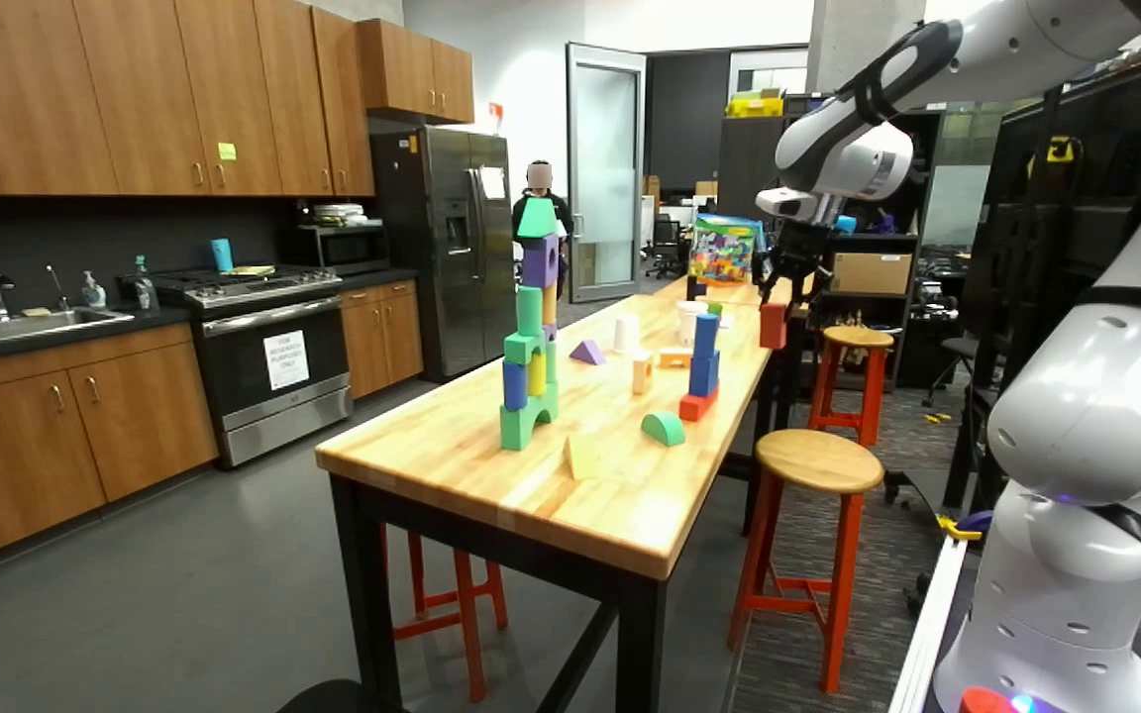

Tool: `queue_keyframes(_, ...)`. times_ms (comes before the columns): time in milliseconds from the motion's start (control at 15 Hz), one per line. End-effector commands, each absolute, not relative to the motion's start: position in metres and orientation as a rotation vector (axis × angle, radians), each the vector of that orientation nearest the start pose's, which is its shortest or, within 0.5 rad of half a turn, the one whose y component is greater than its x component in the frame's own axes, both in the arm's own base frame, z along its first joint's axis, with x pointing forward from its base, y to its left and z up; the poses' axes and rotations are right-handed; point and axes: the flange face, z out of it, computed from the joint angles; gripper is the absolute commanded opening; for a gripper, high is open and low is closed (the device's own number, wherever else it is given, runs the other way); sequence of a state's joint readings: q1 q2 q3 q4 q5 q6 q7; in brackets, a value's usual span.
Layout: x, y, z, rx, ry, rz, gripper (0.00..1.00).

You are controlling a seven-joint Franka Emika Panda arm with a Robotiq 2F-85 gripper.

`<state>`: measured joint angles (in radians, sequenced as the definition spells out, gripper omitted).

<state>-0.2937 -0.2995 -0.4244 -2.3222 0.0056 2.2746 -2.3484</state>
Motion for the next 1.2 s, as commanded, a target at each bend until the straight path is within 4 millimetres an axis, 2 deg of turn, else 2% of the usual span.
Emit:
queue_keyframes(0, 0.361, -0.308, 0.488, 1.938, 2.112, 0.219, 0.19)
queue_keyframes(400, 0.389, -0.281, 0.508, 1.871, 2.12, 0.233, 0.19)
queue_keyframes(600, 0.397, -0.276, 0.513, 1.87, 2.121, 0.235, 0.19)
queue_keyframes(1000, 0.384, -0.289, 0.544, 1.889, 2.111, 0.14, 0.19)
queue_keyframes(1133, 0.37, -0.298, 0.555, 1.906, 2.097, 0.086, 0.19)
